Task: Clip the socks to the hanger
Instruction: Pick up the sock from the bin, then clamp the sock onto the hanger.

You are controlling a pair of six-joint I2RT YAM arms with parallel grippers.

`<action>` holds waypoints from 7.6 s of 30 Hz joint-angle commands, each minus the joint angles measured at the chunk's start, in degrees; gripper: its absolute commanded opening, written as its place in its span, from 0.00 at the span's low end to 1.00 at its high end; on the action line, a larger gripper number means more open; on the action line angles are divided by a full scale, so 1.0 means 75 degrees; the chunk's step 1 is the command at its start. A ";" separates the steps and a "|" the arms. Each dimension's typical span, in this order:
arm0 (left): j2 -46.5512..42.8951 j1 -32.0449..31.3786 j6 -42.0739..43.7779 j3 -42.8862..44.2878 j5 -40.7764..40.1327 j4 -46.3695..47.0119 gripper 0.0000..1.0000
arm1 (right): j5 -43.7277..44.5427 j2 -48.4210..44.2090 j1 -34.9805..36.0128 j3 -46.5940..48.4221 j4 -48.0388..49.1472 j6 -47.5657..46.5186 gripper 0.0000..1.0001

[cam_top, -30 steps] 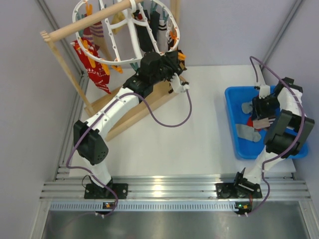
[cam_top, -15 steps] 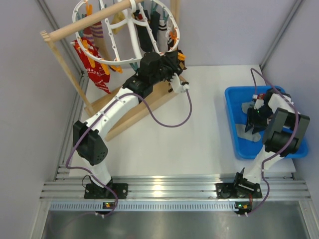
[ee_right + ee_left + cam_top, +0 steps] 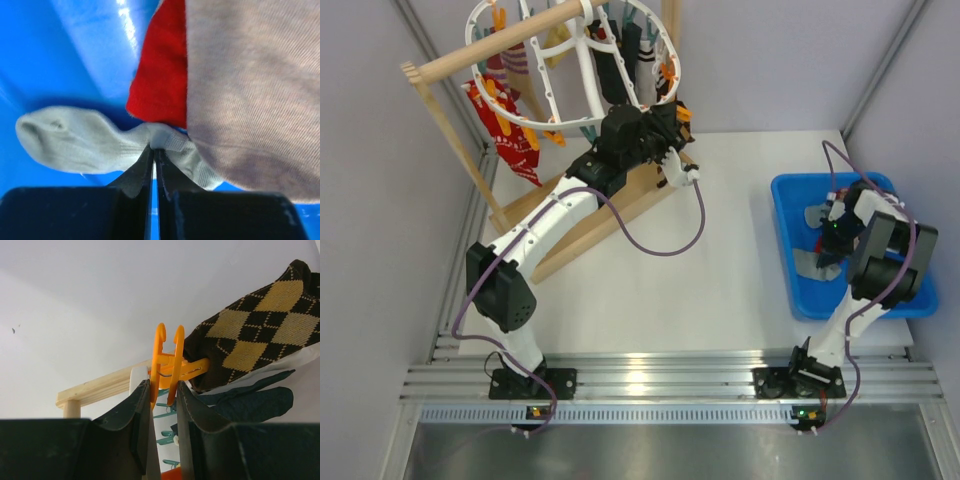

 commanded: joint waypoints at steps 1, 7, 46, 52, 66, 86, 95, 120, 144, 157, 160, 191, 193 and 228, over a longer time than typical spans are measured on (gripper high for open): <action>-0.0205 0.0029 -0.0420 -0.0165 0.0163 -0.0095 0.00 | -0.0408 -0.0770 -0.0119 -0.0011 0.0059 -0.0671 0.00; -0.0193 0.0029 -0.0409 -0.0177 0.0222 -0.0084 0.00 | -0.1627 -0.2445 -0.0260 0.0270 -0.0048 -0.2943 0.00; -0.0310 0.0064 -0.1299 -0.0434 0.0912 0.0876 0.00 | -0.5203 -0.2026 0.4062 -0.2683 1.6195 -1.0541 0.00; -0.0369 0.0076 -0.1463 -0.0551 0.1112 0.1111 0.00 | -0.4641 -0.1686 0.4614 -0.2554 1.6266 -1.0388 0.00; -0.0311 0.0099 -0.1206 -0.0587 0.1183 0.1041 0.00 | -0.3586 -0.1334 0.5247 -0.1792 1.5621 -0.9685 0.00; -0.0287 0.0111 -0.1065 -0.0516 0.1136 0.0877 0.00 | -0.3152 -0.1452 0.5599 -0.1452 1.5340 -0.9204 0.00; -0.0217 0.0111 -0.0948 -0.0411 0.1089 0.0830 0.00 | -0.3199 -0.1580 0.5646 -0.1429 1.5328 -0.9087 0.00; -0.0064 0.0111 -0.0761 -0.0141 0.0901 0.0666 0.00 | -0.3269 -0.2189 0.6009 -0.1780 1.5235 -0.8946 0.00; -0.0135 0.0099 -0.0784 -0.0188 0.1019 0.0701 0.00 | -0.2789 -0.2377 0.6197 -0.1475 1.3840 -0.8314 0.00; -0.0076 0.0099 -0.0643 -0.0165 0.1054 0.0654 0.00 | -0.2765 -0.2471 0.6279 -0.1347 1.3840 -0.8161 0.00; -0.0041 0.0099 -0.0655 -0.0095 0.1019 0.0584 0.00 | -0.2789 -0.2494 0.6314 -0.1347 1.3875 -0.8185 0.00; 0.0381 -0.0029 0.0095 0.0116 0.0784 0.0619 0.00 | -0.2614 -0.2541 0.6431 -0.0890 1.3008 -0.8266 0.00; 0.0416 -0.0041 0.0084 0.0151 0.0784 0.0631 0.00 | -0.2427 -0.2483 0.6408 -0.0843 1.2856 -0.8313 0.00; 0.0346 -0.0111 -0.0045 0.0116 0.1019 0.0619 0.00 | -0.1862 -0.2659 0.6654 -0.0268 1.2292 -0.9122 0.00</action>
